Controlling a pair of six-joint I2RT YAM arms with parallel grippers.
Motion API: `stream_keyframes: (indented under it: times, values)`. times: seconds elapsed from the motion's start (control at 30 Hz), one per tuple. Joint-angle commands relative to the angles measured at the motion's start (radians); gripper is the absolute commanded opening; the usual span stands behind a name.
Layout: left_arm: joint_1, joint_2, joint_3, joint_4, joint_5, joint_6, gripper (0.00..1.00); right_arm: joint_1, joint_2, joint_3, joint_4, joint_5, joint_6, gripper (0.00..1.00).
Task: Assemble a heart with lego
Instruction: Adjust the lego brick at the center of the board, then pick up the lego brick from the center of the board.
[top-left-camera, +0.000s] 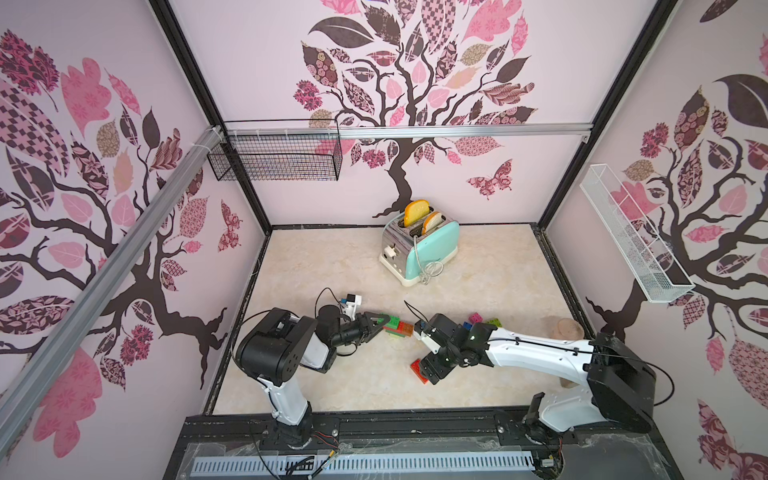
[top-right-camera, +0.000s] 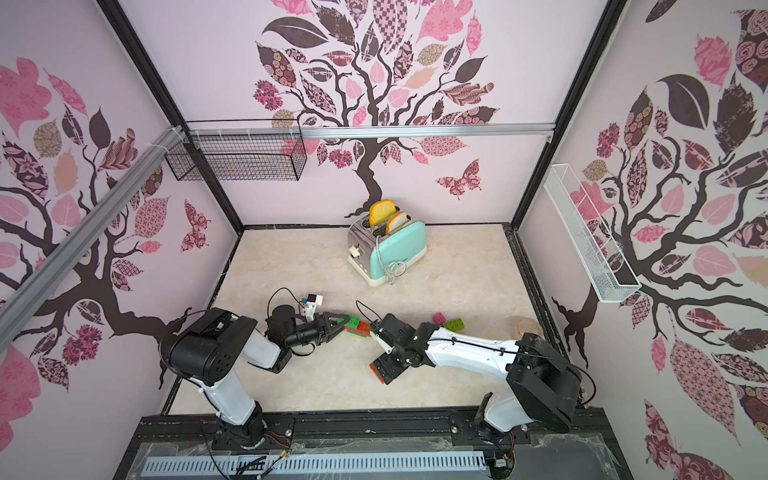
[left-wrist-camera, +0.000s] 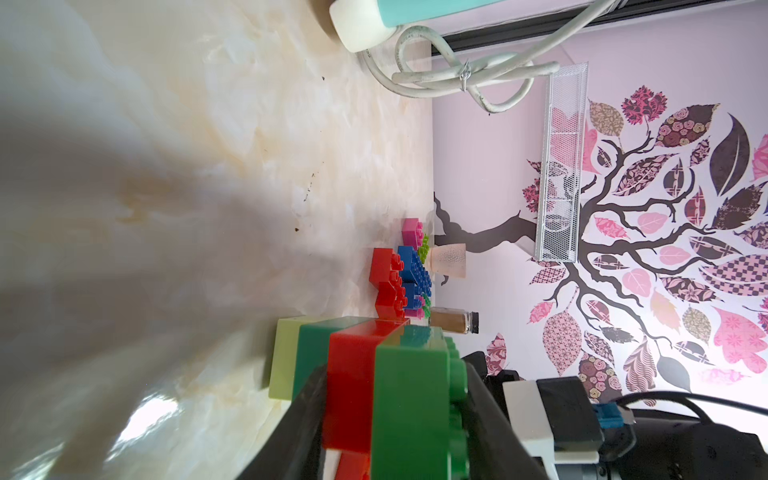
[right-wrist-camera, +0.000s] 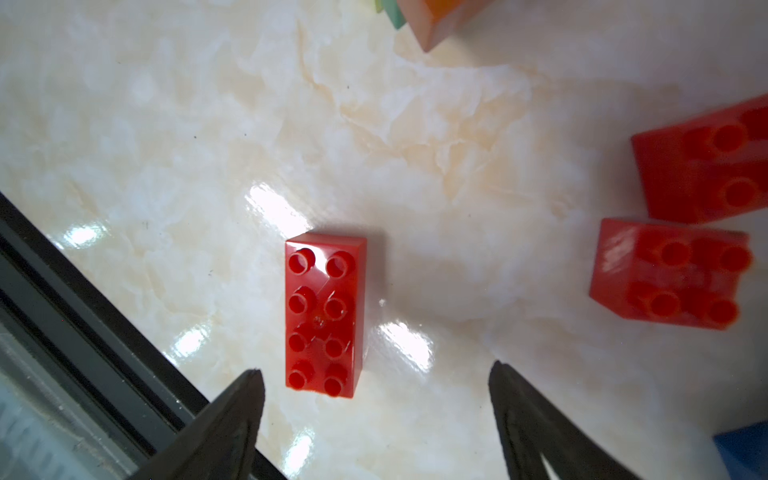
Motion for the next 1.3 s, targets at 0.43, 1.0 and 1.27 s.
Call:
stream_keyframes:
  times: [0.43,1.0,1.27]
  values:
    - [0.003,0.006,0.012,0.027,0.009,0.007,0.34,0.103,0.115,0.042,0.095,0.080,-0.002,0.77]
    - [0.003,0.020,0.020,0.005,0.016,0.032,0.34,0.105,0.101,0.063,0.065,0.065,-0.075,0.23]
    - [0.011,0.031,0.031,0.015,0.037,0.036,0.34,0.030,0.001,0.164,-0.048,0.005,-0.263,0.19]
